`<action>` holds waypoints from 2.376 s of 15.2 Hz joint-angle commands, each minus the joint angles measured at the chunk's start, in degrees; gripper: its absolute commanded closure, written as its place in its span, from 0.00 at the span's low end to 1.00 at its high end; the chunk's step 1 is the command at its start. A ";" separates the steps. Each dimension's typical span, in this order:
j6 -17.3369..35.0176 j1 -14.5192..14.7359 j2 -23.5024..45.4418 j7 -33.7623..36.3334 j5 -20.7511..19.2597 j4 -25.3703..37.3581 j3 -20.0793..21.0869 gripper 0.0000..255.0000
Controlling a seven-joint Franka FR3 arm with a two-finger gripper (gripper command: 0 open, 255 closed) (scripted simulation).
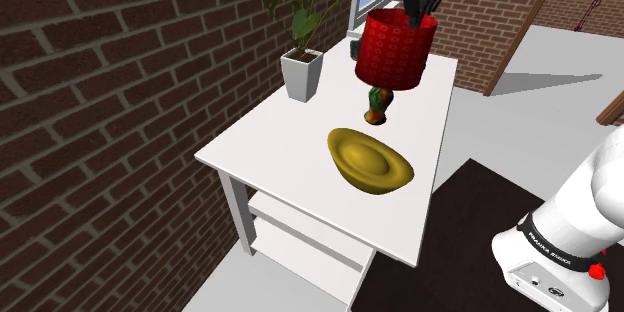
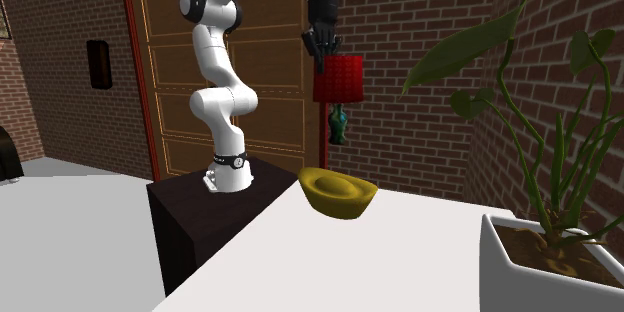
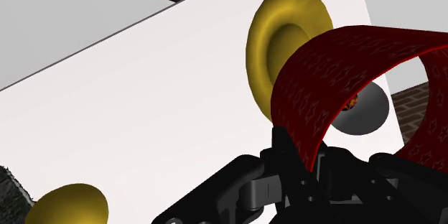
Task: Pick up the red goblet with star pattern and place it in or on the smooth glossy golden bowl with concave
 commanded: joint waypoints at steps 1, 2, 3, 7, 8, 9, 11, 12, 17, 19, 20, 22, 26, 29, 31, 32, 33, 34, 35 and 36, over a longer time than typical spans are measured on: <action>1.57 0.04 -0.33 0.06 0.05 -1.82 0.05 1.00; 2.33 0.05 -0.44 0.07 0.06 -2.69 0.06 1.00; 3.09 0.06 -0.54 0.08 0.07 -3.55 0.07 1.00; 6.15 0.10 -0.82 0.12 0.12 -6.88 0.12 1.00; 6.91 0.11 -0.86 0.13 0.13 -7.68 0.13 1.00; 7.68 0.12 -0.88 0.15 0.14 -8.47 0.15 1.00; 9.22 0.14 -0.89 0.17 0.15 -10.02 0.18 1.00; 9.99 0.15 -0.88 0.19 0.16 -10.78 0.19 1.00; 13.88 0.18 -0.62 0.28 0.19 -14.42 0.29 1.00; 15.45 0.19 -0.43 0.32 0.19 -15.80 0.33 1.00; 16.25 0.20 -0.31 0.34 0.19 -16.47 0.35 1.00; 16.79 0.20 -0.23 0.35 0.19 -16.94 0.37 1.00; 16.79 0.20 -0.22 0.35 0.19 -16.93 0.37 1.00; 16.80 0.20 -0.21 0.36 0.19 -16.93 0.37 0.00; 16.80 0.20 -0.20 0.36 0.19 -16.92 0.37 0.00; 16.80 0.20 -0.20 0.36 0.19 -16.92 0.37 0.00; 16.80 0.20 -0.20 0.36 0.19 -16.92 0.37 0.00; 16.79 0.20 -0.22 0.35 0.19 -16.93 0.37 0.00; 14.81 0.21 -0.57 0.34 0.20 -15.29 0.34 0.00; 12.84 0.21 -0.84 0.33 0.21 -13.59 0.31 0.00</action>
